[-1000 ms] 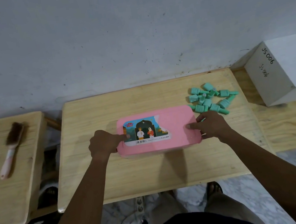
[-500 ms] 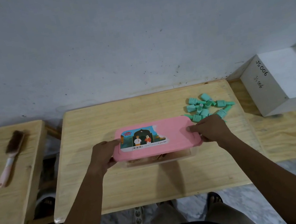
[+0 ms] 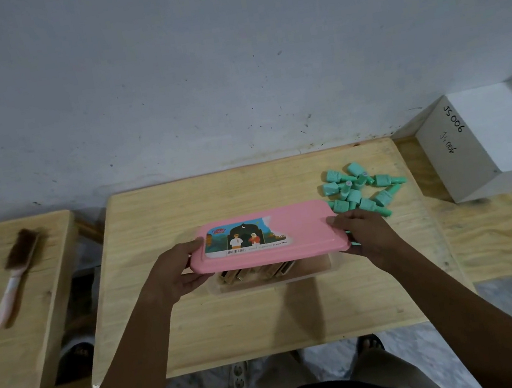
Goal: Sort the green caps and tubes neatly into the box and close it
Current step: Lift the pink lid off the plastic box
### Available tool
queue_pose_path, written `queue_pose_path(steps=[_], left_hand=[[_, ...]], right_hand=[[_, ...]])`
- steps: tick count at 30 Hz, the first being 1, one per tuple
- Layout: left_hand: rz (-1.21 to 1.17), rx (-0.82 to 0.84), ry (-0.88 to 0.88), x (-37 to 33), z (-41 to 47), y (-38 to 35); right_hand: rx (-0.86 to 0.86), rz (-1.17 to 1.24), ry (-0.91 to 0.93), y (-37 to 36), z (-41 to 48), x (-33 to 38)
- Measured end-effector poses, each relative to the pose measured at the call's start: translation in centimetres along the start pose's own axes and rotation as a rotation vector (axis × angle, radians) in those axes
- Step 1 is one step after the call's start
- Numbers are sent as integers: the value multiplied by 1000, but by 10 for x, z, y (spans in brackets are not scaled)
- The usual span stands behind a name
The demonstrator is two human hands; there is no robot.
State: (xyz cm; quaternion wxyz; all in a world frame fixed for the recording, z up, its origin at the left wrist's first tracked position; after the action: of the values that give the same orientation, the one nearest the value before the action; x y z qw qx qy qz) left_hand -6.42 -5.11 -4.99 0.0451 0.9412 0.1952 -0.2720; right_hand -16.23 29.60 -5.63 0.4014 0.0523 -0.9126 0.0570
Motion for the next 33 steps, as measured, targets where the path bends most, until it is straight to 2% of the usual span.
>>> queue_pose_path(steps=[4, 7, 11, 17, 24, 28, 33], left_hand=[[-37, 26, 12, -3, -1, -1], [19, 38, 45, -5, -5, -5], [32, 40, 89, -7, -12, -9], [-118, 71, 131, -18, -16, -10], [-112, 76, 94, -47, -1, -9], [9, 5, 50, -70, 16, -1], [175, -144, -114, -101, 54, 8]], right_hand=[[38, 42, -20, -1, 2, 1], [57, 58, -53, -3, 3, 5], [20, 89, -60, -2, 5, 14], [-16, 192, -47, -7, 13, 32], [-52, 306, -97, -17, 34, 51], [-72, 203, -72, -22, 53, 72], [-164, -125, -50, -23, 96, 92]])
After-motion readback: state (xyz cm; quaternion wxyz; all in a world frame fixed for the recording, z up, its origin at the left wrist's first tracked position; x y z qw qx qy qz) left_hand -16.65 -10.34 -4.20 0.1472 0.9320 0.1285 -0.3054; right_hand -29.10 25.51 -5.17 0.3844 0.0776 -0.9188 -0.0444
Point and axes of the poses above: each hand's wrist, its own z-axis towards the middle knuckle, its own y-axis out of the back of the hand, x = y × z, the point moved 9 cm from there along z, towards the middle knuckle, and after that the axes turned 6 degrees about x, right-handed, at the moved point
